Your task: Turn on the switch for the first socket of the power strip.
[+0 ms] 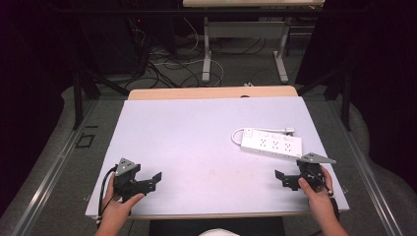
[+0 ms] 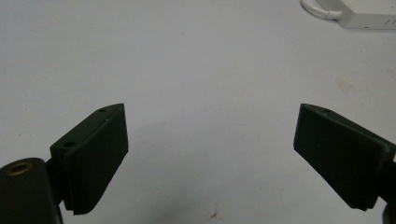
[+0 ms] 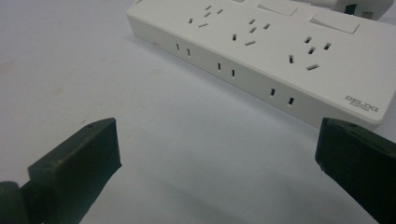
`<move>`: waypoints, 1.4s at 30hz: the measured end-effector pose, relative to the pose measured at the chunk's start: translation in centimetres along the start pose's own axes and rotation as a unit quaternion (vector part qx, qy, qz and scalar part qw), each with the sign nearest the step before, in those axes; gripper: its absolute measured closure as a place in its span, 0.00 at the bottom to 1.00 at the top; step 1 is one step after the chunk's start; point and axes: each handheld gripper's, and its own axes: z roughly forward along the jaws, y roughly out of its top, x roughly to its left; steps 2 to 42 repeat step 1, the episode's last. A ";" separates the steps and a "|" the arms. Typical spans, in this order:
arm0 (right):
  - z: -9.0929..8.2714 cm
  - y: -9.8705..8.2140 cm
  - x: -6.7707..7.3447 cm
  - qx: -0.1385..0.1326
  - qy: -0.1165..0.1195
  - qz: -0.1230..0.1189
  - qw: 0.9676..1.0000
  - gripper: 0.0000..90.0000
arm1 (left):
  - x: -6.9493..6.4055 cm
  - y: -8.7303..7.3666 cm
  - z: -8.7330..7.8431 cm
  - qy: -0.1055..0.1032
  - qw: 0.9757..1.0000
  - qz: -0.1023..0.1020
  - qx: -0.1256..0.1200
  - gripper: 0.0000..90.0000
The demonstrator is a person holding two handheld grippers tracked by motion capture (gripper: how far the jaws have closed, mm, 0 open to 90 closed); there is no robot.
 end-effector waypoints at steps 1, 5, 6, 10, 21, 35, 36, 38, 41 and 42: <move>0.0 0.0 0.0 -0.001 0.000 0.001 1.000 0.00 | 0.0 0.0 0.0 0.000 1.000 0.000 0.000 0.11; 0.0 0.0 0.0 -0.001 0.000 0.001 1.000 0.00 | 0.0 0.0 0.0 0.000 1.000 0.000 0.000 0.11; 0.0 0.0 0.0 -0.001 0.000 0.001 1.000 0.00 | 0.0 0.0 0.0 0.000 1.000 0.000 0.000 0.11; 0.0 0.0 0.0 -0.001 0.000 0.001 1.000 0.00 | 0.0 0.0 0.0 0.000 1.000 0.000 0.000 0.11; 0.0 0.0 0.0 -0.001 0.000 0.001 1.000 0.00 | 0.0 0.0 0.0 0.000 1.000 0.000 0.000 0.11; 0.0 0.0 0.0 -0.001 0.000 0.001 1.000 0.00 | 0.0 0.0 0.0 0.000 1.000 0.000 0.000 0.11; 0.0 0.0 0.0 -0.001 0.000 0.001 1.000 0.00 | 0.0 0.0 0.0 0.000 1.000 0.000 0.000 0.11; 0.0 0.0 0.0 -0.001 0.000 0.001 1.000 0.00 | 0.0 0.0 0.0 0.000 1.000 0.000 0.000 0.11; 0.0 0.0 0.0 -0.001 0.000 0.001 1.000 0.00 | 0.0 0.0 0.0 0.000 1.000 0.000 0.000 0.11; 0.0 0.0 0.0 -0.001 0.000 0.001 1.000 0.00 | 0.0 0.0 0.0 0.000 1.000 0.000 0.000 0.11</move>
